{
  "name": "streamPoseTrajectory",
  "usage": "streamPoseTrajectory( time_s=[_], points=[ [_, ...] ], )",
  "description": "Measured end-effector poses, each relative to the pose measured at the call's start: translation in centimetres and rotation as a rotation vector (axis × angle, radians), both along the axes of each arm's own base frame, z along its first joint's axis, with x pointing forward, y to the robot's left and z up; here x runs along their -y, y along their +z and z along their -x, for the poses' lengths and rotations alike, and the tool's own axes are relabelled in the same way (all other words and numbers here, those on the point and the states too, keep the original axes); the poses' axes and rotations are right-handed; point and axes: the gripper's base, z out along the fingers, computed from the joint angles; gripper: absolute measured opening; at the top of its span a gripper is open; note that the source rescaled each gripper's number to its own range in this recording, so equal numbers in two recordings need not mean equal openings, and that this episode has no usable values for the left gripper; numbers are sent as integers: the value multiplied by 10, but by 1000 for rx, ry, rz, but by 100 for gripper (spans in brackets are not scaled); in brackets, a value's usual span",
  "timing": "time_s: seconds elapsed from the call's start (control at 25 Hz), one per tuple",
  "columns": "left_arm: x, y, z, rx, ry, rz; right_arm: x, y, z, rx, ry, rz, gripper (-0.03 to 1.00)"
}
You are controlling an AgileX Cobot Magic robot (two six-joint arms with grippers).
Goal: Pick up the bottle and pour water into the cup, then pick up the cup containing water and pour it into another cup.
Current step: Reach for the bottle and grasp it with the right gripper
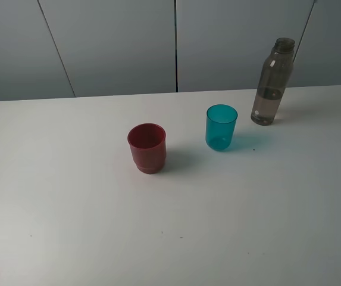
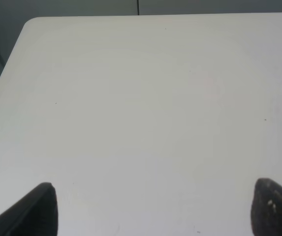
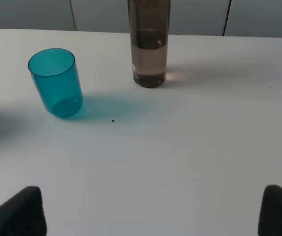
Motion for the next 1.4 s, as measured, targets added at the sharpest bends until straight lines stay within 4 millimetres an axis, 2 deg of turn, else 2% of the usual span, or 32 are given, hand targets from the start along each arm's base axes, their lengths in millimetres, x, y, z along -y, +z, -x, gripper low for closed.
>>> streamPoseTrajectory(
  time_s=[1.4],
  points=[
    [0,0,0,0,0,0,0,0,0,0,0,0,79]
  ],
)
